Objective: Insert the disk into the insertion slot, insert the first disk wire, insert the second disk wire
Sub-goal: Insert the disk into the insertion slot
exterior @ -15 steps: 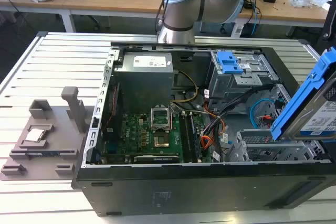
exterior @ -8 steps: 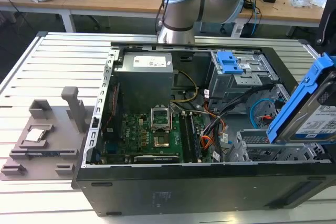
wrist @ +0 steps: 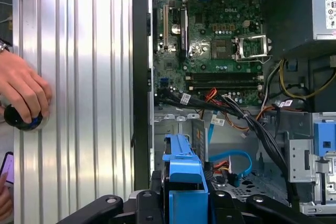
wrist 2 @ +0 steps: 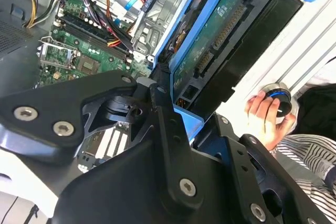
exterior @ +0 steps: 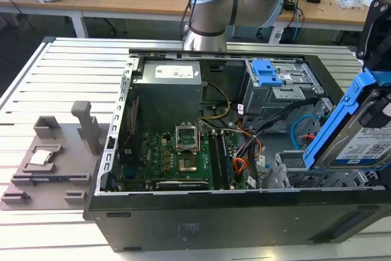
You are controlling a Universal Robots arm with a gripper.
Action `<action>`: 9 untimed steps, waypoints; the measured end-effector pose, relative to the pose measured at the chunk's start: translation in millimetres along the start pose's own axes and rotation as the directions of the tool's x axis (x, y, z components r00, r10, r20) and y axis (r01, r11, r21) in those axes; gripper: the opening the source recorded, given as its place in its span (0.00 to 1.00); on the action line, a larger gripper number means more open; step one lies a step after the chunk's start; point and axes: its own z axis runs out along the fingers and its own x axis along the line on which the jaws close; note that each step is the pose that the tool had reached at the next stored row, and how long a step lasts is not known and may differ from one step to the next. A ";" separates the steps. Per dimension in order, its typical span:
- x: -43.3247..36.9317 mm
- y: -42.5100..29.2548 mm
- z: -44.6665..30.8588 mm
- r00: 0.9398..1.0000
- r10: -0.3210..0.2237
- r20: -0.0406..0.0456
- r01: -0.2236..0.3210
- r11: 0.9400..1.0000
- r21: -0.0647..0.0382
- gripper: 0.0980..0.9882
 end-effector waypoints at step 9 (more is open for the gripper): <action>-27.0 3.3 3.5 1.000 0.000 0.000 0.000 1.000 0.000 0.30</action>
